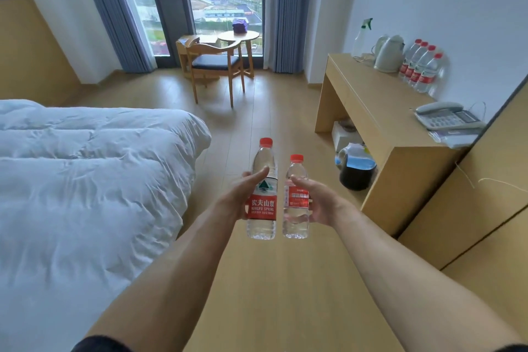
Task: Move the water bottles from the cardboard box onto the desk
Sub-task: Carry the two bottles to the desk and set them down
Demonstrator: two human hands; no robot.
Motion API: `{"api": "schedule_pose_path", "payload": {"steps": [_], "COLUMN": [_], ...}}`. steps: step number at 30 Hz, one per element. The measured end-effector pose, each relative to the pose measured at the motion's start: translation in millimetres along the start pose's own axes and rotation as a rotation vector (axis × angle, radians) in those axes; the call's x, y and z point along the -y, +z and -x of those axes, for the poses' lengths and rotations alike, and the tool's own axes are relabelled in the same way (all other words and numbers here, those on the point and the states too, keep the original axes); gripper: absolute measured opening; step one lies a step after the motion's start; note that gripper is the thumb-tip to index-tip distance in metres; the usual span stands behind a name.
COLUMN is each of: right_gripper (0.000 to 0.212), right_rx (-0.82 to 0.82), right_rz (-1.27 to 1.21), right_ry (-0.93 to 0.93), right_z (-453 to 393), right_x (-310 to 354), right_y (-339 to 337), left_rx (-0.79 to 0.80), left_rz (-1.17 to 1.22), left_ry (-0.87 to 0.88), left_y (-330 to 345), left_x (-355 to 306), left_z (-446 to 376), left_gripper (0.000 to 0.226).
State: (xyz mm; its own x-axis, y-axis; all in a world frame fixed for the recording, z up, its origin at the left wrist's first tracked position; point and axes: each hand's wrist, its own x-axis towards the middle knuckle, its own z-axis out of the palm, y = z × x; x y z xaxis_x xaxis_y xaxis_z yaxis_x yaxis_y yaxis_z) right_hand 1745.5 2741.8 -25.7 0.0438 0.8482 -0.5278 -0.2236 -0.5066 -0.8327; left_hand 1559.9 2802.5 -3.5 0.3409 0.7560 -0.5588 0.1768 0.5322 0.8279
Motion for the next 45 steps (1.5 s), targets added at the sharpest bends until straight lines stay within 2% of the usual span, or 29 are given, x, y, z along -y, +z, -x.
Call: {"api": "schedule_pose_path", "payload": {"steps": [7,13,21,30,39,45], "right_gripper": [0.055,0.057,0.057,0.056,0.051,0.050], "right_rx": [0.007,-0.008,-0.113,-0.231,-0.427,-0.443], "right_rz": [-0.007,-0.032,-0.061,-0.093,-0.219,-0.291], "right_ry": [0.009,0.016,-0.020,-0.038,-0.046,-0.087], "right_z": [-95.4,-169.3,-287.5,-412.9,-473.5,-521.2], "right_x": [74.0,119.3,181.1,283.6,330.9,360.9], "right_y": [-38.0,-65.8,-103.1,-128.3,-188.5,-250.5], "left_rx": [-0.032,-0.011,0.093,0.211,0.375,0.426], "left_rz": [0.045,0.043,-0.016,-0.027,-0.102,-0.156], "left_ry": [0.013,0.013,0.035,0.026,-0.029,-0.017], "left_y": [9.5,12.5,17.0,12.1,65.1,117.0], "left_x": [-74.3,-121.6,-195.4,-315.8,-374.0,-405.5], "left_z": [-102.3,-186.3,-329.5,-486.3,-593.3,-661.0], "left_gripper": [0.056,0.059,0.062,0.058,0.048,0.049]}}
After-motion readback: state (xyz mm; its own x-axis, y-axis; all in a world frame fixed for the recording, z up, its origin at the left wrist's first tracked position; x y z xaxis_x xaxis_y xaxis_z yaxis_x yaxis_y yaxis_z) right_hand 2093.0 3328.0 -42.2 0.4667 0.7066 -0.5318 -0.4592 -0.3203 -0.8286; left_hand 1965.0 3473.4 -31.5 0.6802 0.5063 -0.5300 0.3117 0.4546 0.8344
